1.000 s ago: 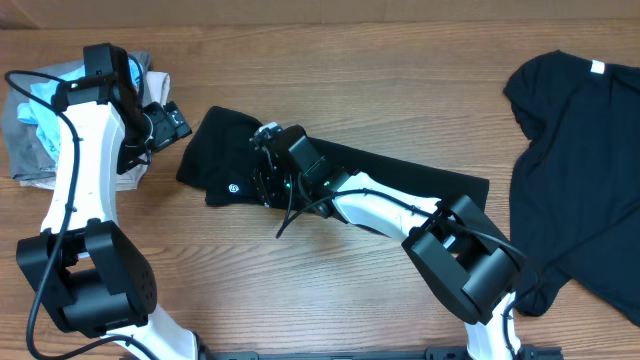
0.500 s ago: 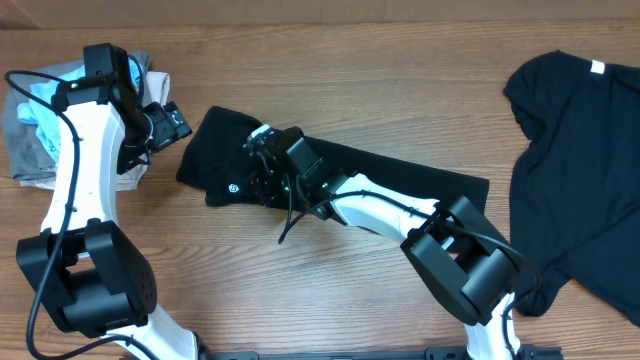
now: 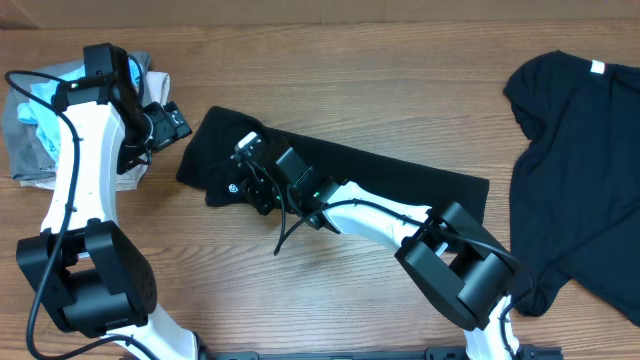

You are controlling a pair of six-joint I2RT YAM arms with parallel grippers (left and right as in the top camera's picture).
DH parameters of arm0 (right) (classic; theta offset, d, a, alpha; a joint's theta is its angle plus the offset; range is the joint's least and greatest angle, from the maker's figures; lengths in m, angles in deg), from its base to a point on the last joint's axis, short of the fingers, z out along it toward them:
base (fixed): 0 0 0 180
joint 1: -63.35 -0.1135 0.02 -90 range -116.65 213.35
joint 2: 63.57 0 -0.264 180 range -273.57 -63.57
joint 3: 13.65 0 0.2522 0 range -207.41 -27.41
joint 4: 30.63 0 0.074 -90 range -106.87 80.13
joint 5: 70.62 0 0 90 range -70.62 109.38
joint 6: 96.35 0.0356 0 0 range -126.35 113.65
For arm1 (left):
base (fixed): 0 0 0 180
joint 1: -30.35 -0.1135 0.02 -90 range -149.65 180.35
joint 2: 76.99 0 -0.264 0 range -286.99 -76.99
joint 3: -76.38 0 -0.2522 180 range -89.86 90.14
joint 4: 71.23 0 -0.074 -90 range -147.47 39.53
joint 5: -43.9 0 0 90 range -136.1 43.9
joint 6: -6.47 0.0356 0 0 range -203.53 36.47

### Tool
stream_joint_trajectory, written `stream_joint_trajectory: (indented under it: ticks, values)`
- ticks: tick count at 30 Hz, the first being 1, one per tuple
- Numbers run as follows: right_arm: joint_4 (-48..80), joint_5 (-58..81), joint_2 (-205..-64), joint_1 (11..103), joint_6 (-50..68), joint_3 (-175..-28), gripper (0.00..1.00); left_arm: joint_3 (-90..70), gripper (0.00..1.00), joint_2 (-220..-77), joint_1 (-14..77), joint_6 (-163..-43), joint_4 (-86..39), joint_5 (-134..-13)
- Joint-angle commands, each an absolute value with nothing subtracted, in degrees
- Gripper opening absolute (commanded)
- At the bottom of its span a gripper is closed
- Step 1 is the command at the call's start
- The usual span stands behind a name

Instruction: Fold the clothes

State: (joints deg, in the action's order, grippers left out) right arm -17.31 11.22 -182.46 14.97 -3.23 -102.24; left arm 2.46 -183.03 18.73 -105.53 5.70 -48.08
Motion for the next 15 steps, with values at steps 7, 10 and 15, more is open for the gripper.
stream_joint_trajectory:
  ticks: [7,10,15]
  values:
    - [-18.32,14.23,-184.14,14.82,-6.4,-102.48,0.34,3.13,1.0,-182.64,19.06,-105.42,5.7,-48.69]
    - [-18.32,14.21,-184.14,14.82,-6.4,-102.48,0.24,3.13,1.0,-182.64,19.06,-105.42,5.7,-48.69]
    - [-18.28,14.21,-184.14,14.82,-6.4,-102.48,0.17,3.13,1.0,-182.64,19.06,-105.42,5.7,-48.69]
